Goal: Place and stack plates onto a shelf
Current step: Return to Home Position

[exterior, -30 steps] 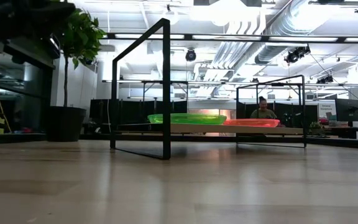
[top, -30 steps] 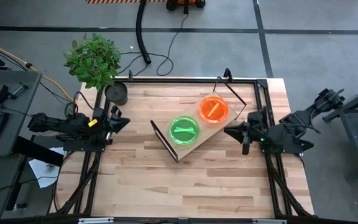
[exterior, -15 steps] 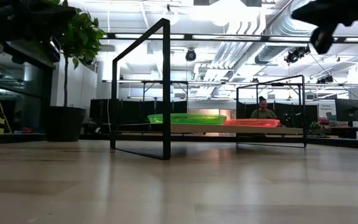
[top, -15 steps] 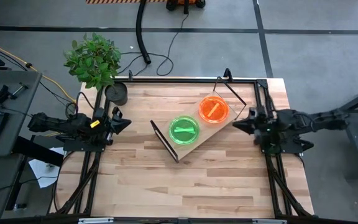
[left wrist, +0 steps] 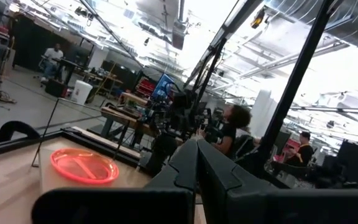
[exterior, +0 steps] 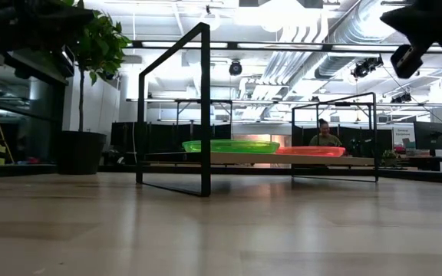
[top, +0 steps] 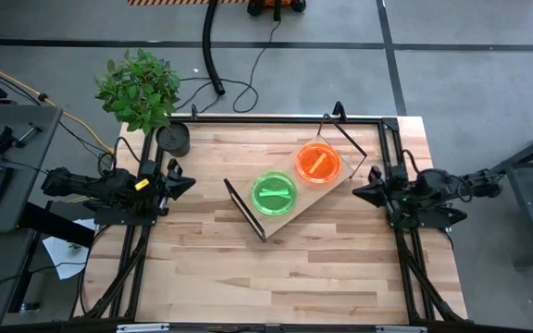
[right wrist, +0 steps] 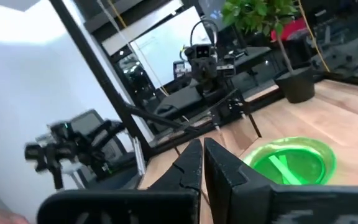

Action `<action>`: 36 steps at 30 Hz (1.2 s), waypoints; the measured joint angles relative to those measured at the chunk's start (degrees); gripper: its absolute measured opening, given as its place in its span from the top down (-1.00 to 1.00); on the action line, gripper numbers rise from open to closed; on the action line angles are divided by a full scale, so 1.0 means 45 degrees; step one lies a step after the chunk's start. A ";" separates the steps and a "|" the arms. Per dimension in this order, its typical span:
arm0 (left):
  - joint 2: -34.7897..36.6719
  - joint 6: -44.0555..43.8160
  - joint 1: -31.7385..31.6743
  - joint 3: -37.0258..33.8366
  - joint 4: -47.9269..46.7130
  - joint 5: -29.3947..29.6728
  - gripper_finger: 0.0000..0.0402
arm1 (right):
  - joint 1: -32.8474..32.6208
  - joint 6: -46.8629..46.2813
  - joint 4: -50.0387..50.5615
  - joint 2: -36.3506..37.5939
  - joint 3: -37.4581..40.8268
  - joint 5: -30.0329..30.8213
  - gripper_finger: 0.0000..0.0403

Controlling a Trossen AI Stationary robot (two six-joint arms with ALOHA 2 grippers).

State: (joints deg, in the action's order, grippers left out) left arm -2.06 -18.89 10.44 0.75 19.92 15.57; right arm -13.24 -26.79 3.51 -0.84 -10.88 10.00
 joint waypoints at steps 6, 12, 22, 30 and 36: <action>-0.0016 -0.0001 0.0000 0.0000 -0.0266 0.0005 1.00 | 0.0027 0.1293 -0.0747 0.0165 0.0740 0.0001 1.00; -0.0016 -0.0001 0.0000 0.0000 -0.0403 0.0005 1.00 | 0.0792 0.1350 0.0076 0.0165 0.0749 -0.0159 1.00; -0.0016 -0.0001 0.0000 0.0000 -0.0514 0.0005 1.00 | 0.1278 0.1874 -0.0836 0.0165 0.1365 -0.1233 1.00; -0.0016 -0.0001 0.0005 0.0000 -0.0528 0.0005 0.99 | 0.1302 0.2809 -0.1841 0.0155 0.2226 -0.1224 1.00; -0.0016 -0.0001 0.0004 0.0000 -0.0573 0.0005 0.99 | 0.1307 0.4267 -0.0996 -0.0023 0.2187 -0.0314 1.00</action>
State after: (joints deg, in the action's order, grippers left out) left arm -2.13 -18.90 10.45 0.75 17.34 15.59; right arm -7.35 -7.59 -0.97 -0.94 -1.04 8.58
